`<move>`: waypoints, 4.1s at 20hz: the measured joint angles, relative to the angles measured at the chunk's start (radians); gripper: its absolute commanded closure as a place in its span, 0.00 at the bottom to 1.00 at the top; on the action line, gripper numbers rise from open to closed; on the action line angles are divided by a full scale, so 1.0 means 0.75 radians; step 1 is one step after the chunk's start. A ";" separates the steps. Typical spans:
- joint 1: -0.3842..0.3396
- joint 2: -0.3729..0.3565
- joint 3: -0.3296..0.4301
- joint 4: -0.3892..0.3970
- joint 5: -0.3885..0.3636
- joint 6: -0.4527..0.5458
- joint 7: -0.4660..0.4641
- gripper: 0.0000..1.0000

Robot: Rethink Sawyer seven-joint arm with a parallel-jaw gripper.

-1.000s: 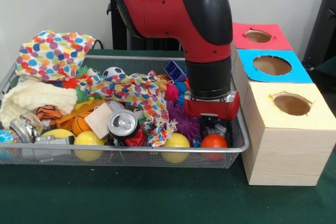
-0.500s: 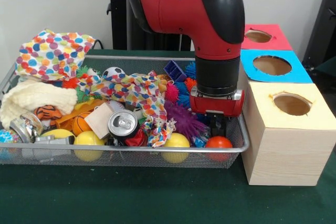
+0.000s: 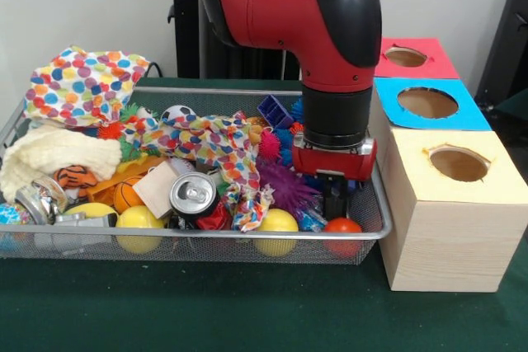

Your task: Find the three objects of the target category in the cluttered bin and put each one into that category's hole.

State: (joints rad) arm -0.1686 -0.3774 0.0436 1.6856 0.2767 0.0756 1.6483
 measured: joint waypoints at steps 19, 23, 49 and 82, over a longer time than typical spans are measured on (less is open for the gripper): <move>0.027 0.003 -0.092 -0.091 0.002 0.349 0.000 1.00; 0.022 -0.002 -0.092 -0.092 0.002 0.355 0.000 1.00; -0.039 -0.006 -0.130 -0.141 -0.006 0.711 0.000 0.00; -0.231 -0.024 0.121 0.012 -0.006 0.367 0.000 0.00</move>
State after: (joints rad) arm -0.3415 -0.3956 0.1341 1.6945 0.2724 0.3505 1.6483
